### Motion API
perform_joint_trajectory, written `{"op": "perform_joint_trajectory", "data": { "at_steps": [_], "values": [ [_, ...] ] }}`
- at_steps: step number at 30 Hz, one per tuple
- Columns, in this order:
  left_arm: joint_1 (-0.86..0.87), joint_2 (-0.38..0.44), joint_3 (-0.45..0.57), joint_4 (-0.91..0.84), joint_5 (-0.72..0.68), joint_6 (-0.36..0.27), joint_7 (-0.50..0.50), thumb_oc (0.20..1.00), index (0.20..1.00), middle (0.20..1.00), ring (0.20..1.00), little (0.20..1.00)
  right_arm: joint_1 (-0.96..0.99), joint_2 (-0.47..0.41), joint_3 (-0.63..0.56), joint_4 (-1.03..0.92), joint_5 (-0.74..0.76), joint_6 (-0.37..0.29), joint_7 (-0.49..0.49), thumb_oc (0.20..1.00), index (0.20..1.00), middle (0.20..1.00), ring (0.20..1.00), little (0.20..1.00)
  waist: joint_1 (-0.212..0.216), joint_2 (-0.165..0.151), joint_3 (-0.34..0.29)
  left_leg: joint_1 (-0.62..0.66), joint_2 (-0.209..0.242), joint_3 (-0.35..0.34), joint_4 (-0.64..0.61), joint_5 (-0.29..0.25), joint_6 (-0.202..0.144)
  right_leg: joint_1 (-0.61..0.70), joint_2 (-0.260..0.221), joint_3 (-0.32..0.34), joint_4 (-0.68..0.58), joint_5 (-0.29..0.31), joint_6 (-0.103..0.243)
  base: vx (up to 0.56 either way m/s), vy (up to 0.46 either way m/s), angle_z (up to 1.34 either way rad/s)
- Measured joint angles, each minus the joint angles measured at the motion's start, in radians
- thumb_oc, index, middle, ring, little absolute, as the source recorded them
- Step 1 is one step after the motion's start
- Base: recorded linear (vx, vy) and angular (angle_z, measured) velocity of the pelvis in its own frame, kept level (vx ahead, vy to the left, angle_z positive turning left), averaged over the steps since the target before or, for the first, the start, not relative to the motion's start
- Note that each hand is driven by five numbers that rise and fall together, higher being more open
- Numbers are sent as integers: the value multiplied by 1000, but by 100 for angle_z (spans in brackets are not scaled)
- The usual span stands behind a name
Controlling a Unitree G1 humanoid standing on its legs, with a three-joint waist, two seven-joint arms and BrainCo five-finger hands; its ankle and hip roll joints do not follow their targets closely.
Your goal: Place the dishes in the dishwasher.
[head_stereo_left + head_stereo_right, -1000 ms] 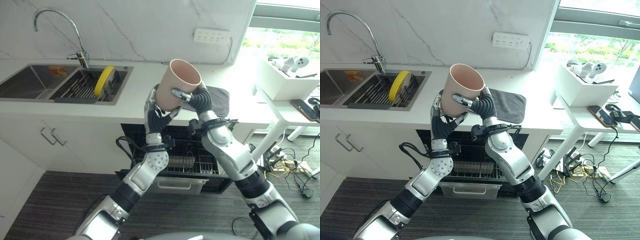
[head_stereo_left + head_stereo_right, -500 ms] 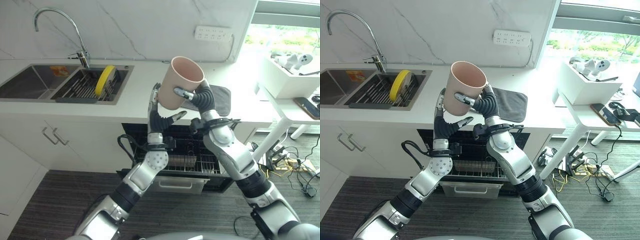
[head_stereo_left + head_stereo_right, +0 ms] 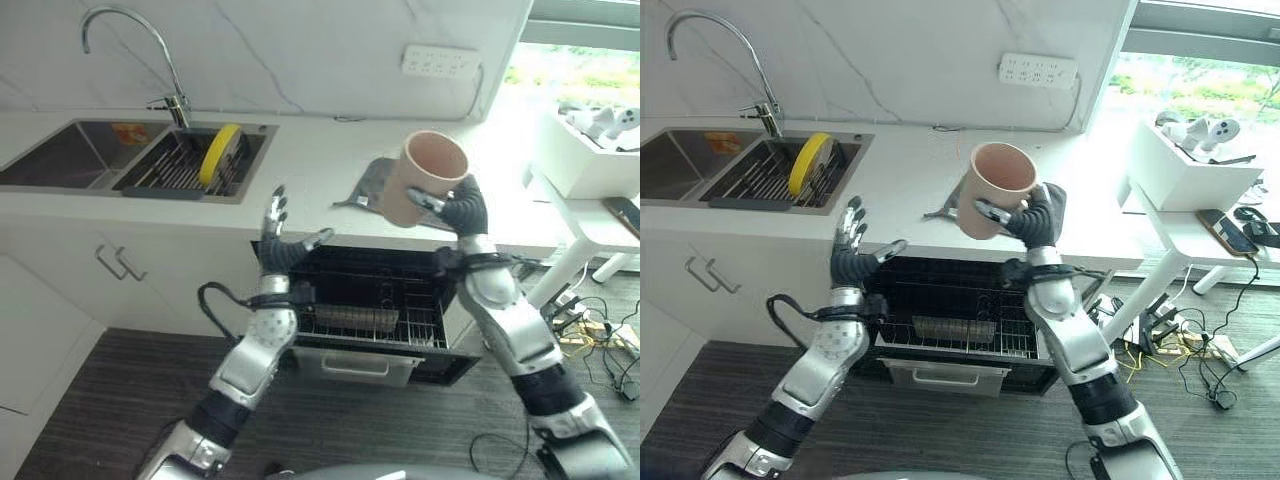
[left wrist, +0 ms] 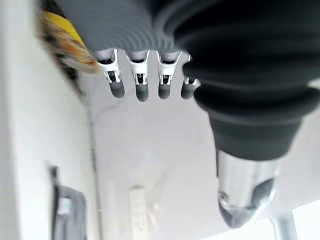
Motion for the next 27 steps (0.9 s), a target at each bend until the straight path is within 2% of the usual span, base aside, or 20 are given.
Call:
{"op": "perform_joint_trajectory", "data": {
  "at_steps": [3,5,6,7,10,12,15,16,17,18,21,24,27],
  "values": [
    [96,47,104,-88,-57,37,-88,1000,1000,1000,1000,1000,153,-87,-130,-91,-7,-23,50,200,200,200,200,200,-3,3,5,-5,-1,-11,1,0,0,0,2,-4,0,-3,1,60,-19,5],
    [129,88,169,-111,-86,73,-145,755,755,755,755,755,221,-131,-191,-97,-18,-44,87,200,200,200,200,200,-7,4,13,-7,-1,-11,0,0,0,-1,2,-3,0,-4,1,85,-25,2],
    [152,118,191,-113,-84,78,-177,746,746,746,746,746,260,-151,-218,-100,-18,-62,109,200,200,200,200,200,-9,6,16,-8,-1,-12,0,-2,2,-2,2,-3,0,-5,2,81,-32,0],
    [179,134,218,-118,-79,78,-196,1000,1000,1000,1000,1000,295,-156,-248,-108,-18,-63,127,200,200,200,200,200,-11,7,20,-8,-1,-12,0,-3,4,-2,2,-3,0,-6,2,61,-36,0],
    [182,166,241,-134,-26,85,-241,1000,1000,1000,1000,1000,302,-161,-257,-109,-17,-68,154,200,200,200,200,200,-21,11,30,-29,-2,-12,6,-3,6,-28,4,4,4,-6,2,-47,-59,-2],
    [117,190,227,-146,6,79,-254,1000,1000,1000,1000,1000,277,-181,-254,-107,-18,-84,160,200,200,200,200,200,-20,20,75,-92,2,-20,51,4,6,-94,3,10,59,-10,-1,-286,-59,4],
    [-103,221,195,-144,6,55,-252,1000,1000,1000,1000,1000,90,-220,-245,-79,-19,-103,147,200,200,200,200,200,-19,35,215,-286,34,-59,201,-3,17,-300,-10,40,241,-45,-18,-411,-9,3],
    [-215,278,180,-147,7,43,-254,1000,1000,1000,1000,1000,-24,-238,-239,-74,-21,-102,138,200,200,200,200,200,-21,37,290,-355,42,-82,248,-6,22,-391,-23,58,335,-69,-30,-238,26,-5],
    [-306,298,175,-148,11,39,-254,1000,1000,1000,1000,1000,-102,-251,-237,-77,-29,-103,132,200,200,200,200,200,-27,39,368,-390,39,-90,274,-5,31,-446,-40,68,413,-87,-38,-267,54,-2],
    [-328,301,175,-151,33,31,-253,1000,1000,1000,1000,1000,-118,-251,-232,-85,-39,-103,129,200,200,200,200,200,-27,35,393,-417,38,-87,298,-14,37,-493,-58,86,466,-105,-40,-218,57,2],
    [-354,355,174,-153,121,19,-264,1000,1000,1000,1000,1000,-136,-256,-230,-95,-51,-101,127,200,200,200,200,200,-38,33,439,-540,40,-92,425,-70,47,-630,-95,119,613,-161,-50,-130,54,0],
    [-343,398,171,-152,161,20,-276,1000,1000,1000,1000,1000,-121,-274,-198,-96,-60,-98,127,200,200,200,200,200,-50,33,439,-581,42,-96,483,-96,53,-673,-105,136,663,-180,-53,-67,42,-2],
    [-343,407,170,-152,161,17,-294,1000,1000,1000,1000,1000,-121,-289,-195,-103,-66,-98,118,200,200,200,200,200,-51,33,439,-592,41,-97,504,-106,57,-685,-110,144,678,-188,-52,-12,7,-2]
  ]
}}
